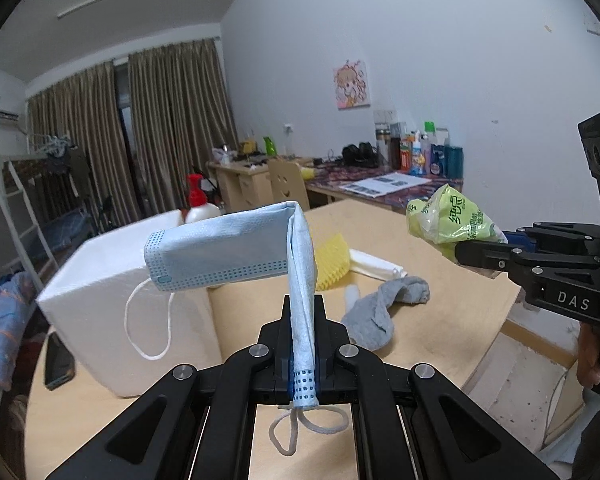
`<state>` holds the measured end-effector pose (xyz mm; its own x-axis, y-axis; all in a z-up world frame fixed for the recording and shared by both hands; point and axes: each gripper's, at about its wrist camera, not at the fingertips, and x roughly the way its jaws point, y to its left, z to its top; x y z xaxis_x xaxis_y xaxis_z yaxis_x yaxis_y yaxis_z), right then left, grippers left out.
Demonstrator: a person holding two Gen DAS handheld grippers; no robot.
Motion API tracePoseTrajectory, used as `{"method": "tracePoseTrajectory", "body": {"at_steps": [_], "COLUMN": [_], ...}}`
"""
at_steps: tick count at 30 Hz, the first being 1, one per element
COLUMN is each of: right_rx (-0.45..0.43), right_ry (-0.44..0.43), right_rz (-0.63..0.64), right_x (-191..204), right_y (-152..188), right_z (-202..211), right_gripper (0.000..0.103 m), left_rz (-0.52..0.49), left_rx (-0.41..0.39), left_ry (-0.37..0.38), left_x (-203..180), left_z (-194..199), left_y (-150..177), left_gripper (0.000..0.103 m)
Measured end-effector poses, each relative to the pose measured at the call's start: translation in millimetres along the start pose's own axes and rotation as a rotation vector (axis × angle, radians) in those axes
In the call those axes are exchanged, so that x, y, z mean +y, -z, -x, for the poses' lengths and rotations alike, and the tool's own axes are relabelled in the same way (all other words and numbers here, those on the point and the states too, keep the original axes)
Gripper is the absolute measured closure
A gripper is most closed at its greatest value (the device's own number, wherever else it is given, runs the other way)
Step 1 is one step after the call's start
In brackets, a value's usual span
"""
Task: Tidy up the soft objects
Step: 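Carry the blue mask and green bag over the white foam box with both grippers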
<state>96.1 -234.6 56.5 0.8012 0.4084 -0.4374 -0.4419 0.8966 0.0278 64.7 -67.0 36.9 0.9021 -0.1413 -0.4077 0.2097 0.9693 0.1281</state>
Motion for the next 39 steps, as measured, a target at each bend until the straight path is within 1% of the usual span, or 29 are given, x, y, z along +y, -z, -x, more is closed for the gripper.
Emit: {"method": "tracePoseTrajectory", "body": {"at_steps": [6,9,15,22,26,32,35,39], "right_rx": [-0.05,-0.068,-0.109,-0.13,-0.139,-0.134,-0.133,-0.127], "right_ry": [-0.021,-0.043,-0.098,-0.158,-0.19,-0.234,-0.249,-0.254], "right_rz": [0.024,0.037,0.074,0.116,0.132,0.15,0.144,0.15], "right_x": [17,26,51,78,93,106,109,119], "right_y": [-8,-11,-21,-28,-31,-37,-36,-35], "right_z": [12,15,17,15,10,-2,-6,-12], "right_gripper": [0.079,0.079,0.079,0.079,0.079,0.079,0.079,0.079], "left_rz": [0.023,0.038,0.078,0.139,0.173,0.232,0.266,0.268], "left_rx": [-0.034,-0.054,-0.071,-0.09,-0.095,-0.107,-0.107,-0.1], "left_ry": [-0.058,-0.096,-0.176,-0.264,-0.293,-0.33,-0.335,-0.331], "left_x": [12,21,44,73,87,106,114,118], "left_z": [31,46,71,98,108,118,119,115], "left_y": [-1,0,4,15,21,25,27,26], "left_gripper": [0.097,0.097,0.097,0.097,0.097,0.097,0.097,0.097]}}
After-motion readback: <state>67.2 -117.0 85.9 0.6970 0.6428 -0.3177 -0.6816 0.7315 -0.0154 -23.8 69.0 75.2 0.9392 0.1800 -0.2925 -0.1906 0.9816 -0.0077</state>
